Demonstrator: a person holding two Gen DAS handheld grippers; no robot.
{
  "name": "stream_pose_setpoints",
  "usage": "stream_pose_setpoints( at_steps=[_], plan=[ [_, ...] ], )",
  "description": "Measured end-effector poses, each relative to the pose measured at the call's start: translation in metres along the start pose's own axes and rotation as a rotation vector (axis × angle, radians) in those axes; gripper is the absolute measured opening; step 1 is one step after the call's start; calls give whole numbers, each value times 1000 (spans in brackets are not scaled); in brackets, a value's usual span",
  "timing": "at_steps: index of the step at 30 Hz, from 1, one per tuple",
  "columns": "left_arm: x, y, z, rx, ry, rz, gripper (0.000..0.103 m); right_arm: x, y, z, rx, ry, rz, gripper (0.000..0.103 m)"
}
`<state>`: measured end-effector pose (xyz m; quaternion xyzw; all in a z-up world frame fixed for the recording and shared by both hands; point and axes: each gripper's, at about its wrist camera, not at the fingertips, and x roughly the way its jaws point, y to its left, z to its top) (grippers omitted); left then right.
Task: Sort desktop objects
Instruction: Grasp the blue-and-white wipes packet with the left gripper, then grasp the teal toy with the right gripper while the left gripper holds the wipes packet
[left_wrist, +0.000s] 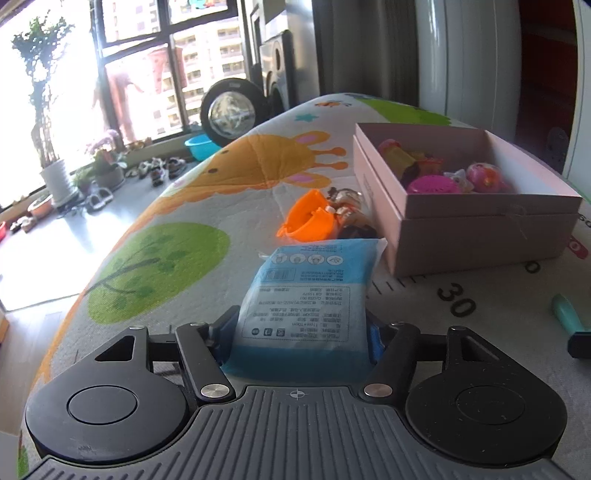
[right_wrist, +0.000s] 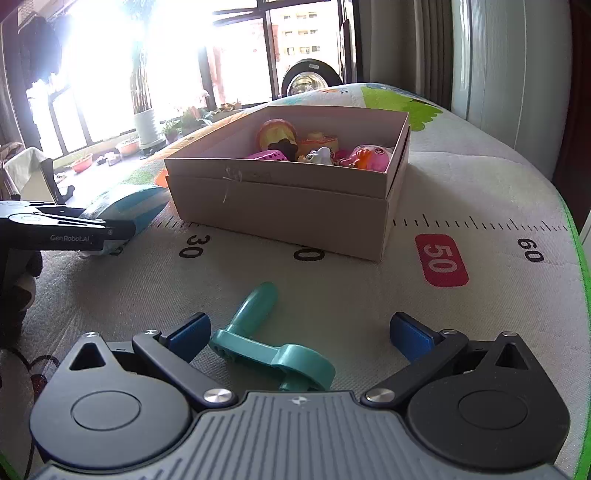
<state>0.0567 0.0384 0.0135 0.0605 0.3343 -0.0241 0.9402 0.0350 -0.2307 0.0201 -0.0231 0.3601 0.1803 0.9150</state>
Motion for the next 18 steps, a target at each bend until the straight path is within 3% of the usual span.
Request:
stream_pose_setpoints(
  at_steps=[5,7,10,12,18],
  plan=[
    [-34,-24,-21,17,-11,-92,72,3,11,-1,-60,26,-41,103],
    [-45,-33,-30,31,-14,-137,78,2,12,-2,-61,32,-40,103],
    [-53,-50,-41,105,-42,-132,93,-1,15,-4,-60,40,-32,103],
    [-50,-56,-45,132,-40,-116,94,-3,15,-6,-61,48,-27,103],
    [-47,-50,-45,89,-24,-132,97,-11,14,-8,-78,80,-2,103]
  ],
)
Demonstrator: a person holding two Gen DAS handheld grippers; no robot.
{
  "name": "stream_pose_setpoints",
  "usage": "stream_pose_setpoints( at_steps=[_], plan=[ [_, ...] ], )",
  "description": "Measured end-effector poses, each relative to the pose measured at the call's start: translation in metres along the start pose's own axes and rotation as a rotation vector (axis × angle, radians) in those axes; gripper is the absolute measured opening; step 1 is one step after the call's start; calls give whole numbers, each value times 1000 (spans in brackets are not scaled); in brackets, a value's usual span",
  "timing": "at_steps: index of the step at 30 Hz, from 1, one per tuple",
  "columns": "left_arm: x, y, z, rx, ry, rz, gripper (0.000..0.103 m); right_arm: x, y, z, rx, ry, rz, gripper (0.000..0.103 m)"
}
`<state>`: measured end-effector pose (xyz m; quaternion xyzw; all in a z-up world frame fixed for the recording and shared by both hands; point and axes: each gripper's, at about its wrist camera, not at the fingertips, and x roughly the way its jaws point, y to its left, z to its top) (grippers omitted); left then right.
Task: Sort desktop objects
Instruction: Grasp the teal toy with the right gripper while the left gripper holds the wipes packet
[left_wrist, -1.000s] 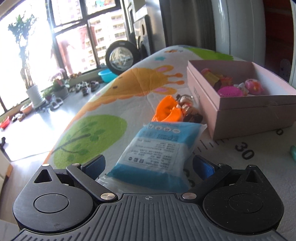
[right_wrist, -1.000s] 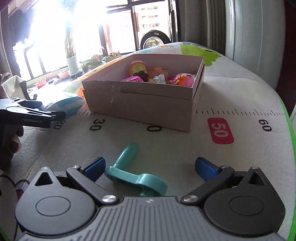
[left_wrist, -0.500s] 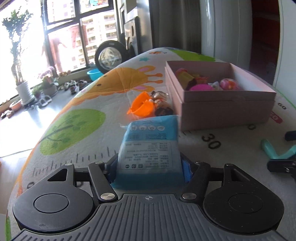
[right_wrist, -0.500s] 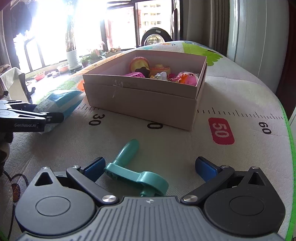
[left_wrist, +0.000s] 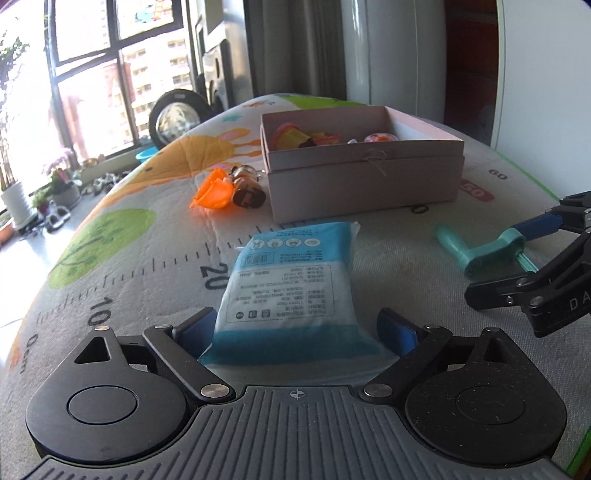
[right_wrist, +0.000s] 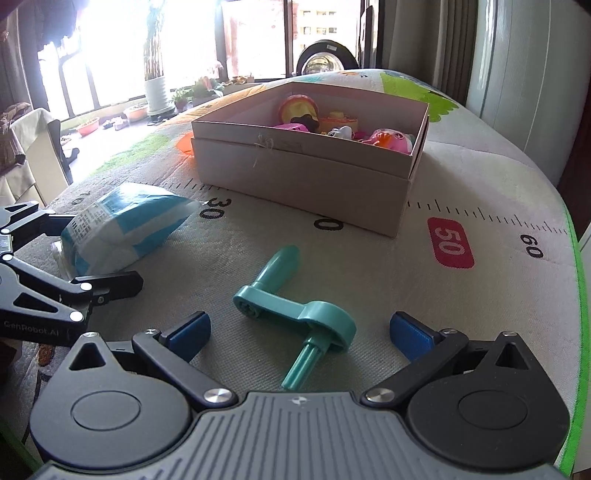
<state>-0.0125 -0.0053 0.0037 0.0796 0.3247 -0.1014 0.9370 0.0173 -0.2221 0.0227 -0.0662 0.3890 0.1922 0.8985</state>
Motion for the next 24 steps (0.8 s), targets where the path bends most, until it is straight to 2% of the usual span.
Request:
stream_pose_setpoints(
  at_steps=[2,6,7,10,12,16,21,22,24],
  plan=[
    [0,3,0,-10,-5,-7,99,-6,-3,-2,8,3,-35,103],
    [2,5,1,-25,4,-16,99,-17,-7,-8,-49,-54,-229,103],
    [3,5,1,-27,9,-17,100,-21,-9,-9,-47,-67,-235,103],
    [4,5,1,-29,14,-14,100,-32,-12,-6,0,-89,-153,103],
    [4,4,1,-28,12,-11,100,-30,-2,-5,-24,-98,-131,103],
    [2,5,0,-31,6,-8,100,-19,9,-7,-131,-68,-197,103],
    [5,6,1,-46,19,-10,100,-21,-15,-7,-100,-68,-319,103],
    [5,6,1,-45,20,-9,100,-24,-21,-6,-72,-79,-318,103],
    [5,6,1,-45,20,-9,100,-30,-29,-5,-13,-97,-236,103]
  ],
)
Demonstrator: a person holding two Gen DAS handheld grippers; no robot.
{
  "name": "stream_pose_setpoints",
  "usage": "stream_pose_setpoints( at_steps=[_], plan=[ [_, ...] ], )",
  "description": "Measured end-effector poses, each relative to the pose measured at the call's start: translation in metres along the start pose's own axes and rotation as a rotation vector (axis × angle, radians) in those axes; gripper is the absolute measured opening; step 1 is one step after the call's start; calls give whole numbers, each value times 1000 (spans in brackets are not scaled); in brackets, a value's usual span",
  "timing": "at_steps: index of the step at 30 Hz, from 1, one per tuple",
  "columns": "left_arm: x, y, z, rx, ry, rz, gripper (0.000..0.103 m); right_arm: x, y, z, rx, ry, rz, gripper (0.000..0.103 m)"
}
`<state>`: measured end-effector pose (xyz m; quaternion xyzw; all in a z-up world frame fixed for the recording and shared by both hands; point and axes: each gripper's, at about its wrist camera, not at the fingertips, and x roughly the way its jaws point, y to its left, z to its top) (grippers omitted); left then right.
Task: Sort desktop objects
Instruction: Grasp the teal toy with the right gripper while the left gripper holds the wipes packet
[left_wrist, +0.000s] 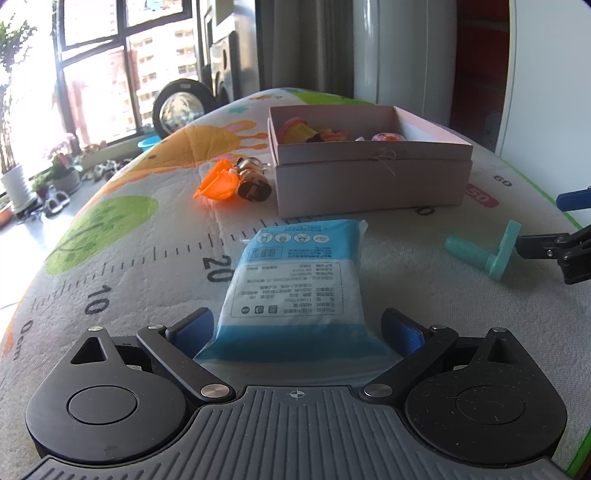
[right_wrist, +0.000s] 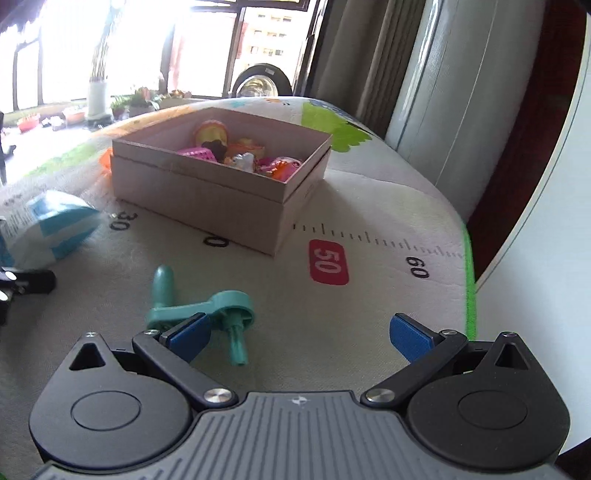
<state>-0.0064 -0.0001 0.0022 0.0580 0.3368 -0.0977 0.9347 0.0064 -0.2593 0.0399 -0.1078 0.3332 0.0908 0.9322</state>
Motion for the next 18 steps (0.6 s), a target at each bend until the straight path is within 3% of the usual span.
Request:
stream_pose_setpoints(
  at_steps=[2,4,6,11,12,18],
  plan=[
    [0,0,0,-1,0,0,101,-3,2,1,32,-7,103,103],
    [0,0,0,0,-1,1,101,-3,16,1,-7,-18,147,103],
    [0,0,0,1,-1,3,101,3,31,0,-68,-20,144,102],
    [1,1,-1,-3,-3,3,101,19,41,5,-71,24,196,83],
    [1,2,-1,-4,-4,0,101,19,39,7,-62,28,203,73],
    [0,3,15,-25,-1,-73,101,16,38,5,-49,35,212,71]
  ],
)
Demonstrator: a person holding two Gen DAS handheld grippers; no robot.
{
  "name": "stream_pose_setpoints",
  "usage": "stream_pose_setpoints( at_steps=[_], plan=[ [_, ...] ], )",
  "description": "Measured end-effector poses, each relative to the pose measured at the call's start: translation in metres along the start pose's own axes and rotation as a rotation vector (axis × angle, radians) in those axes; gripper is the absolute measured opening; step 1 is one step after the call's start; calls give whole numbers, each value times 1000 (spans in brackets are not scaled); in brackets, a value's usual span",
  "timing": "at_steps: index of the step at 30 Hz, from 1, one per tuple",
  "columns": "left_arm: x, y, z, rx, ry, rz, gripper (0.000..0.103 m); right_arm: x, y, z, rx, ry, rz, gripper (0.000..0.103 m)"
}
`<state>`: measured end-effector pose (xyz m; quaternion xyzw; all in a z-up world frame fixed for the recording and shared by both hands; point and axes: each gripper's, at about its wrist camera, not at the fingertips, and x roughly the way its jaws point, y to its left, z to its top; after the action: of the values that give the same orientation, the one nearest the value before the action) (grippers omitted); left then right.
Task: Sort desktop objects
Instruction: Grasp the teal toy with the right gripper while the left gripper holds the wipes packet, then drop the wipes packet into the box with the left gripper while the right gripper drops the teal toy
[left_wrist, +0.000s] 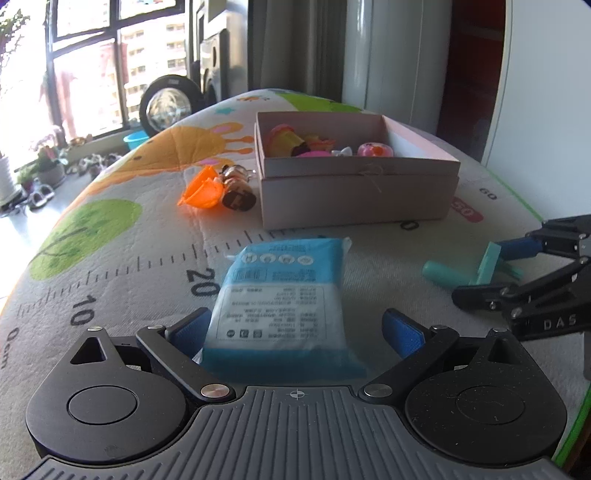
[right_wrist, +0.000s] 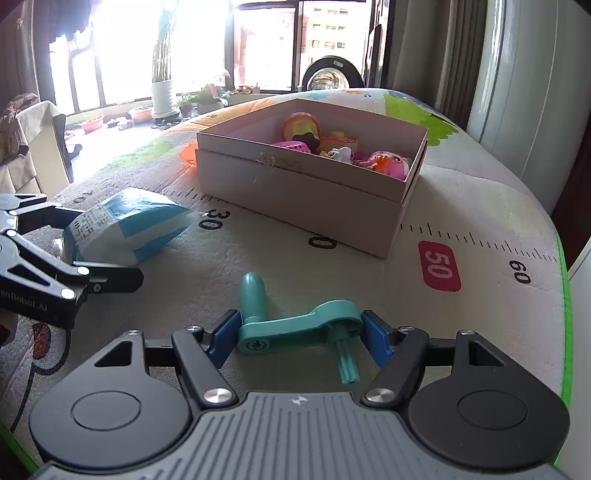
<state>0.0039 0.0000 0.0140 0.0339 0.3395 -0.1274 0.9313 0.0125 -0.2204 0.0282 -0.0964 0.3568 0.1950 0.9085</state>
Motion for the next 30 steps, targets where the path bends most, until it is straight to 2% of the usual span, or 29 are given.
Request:
stream_pose_setpoints(
  at_steps=[6,8,10,13,18,22,23,25,27,30],
  plan=[
    [10,-8,13,60,15,58,99,-3,0,0,2,0,12,71],
    [12,-8,11,73,33,62,87,-7,-1,1,-3,-10,14,71],
    [11,-9,10,92,35,81,67,-13,-2,4,-10,-33,9,71],
    [2,-6,17,81,7,68,62,-31,-11,15,8,-96,10,71],
    [-23,-8,71,117,-203,87,62,-60,-28,36,59,-207,9,71],
    [-8,-23,113,156,-304,78,63,-64,-29,40,84,-229,32,71],
    [2,-29,123,160,-314,76,66,-62,-27,40,83,-222,40,71],
    [24,-39,133,178,-304,69,89,-56,-24,41,71,-203,38,71],
    [40,-45,132,193,-276,79,92,-53,-21,40,61,-194,33,71],
    [38,-36,113,168,-247,61,96,-56,-25,39,63,-199,24,71]
  ],
)
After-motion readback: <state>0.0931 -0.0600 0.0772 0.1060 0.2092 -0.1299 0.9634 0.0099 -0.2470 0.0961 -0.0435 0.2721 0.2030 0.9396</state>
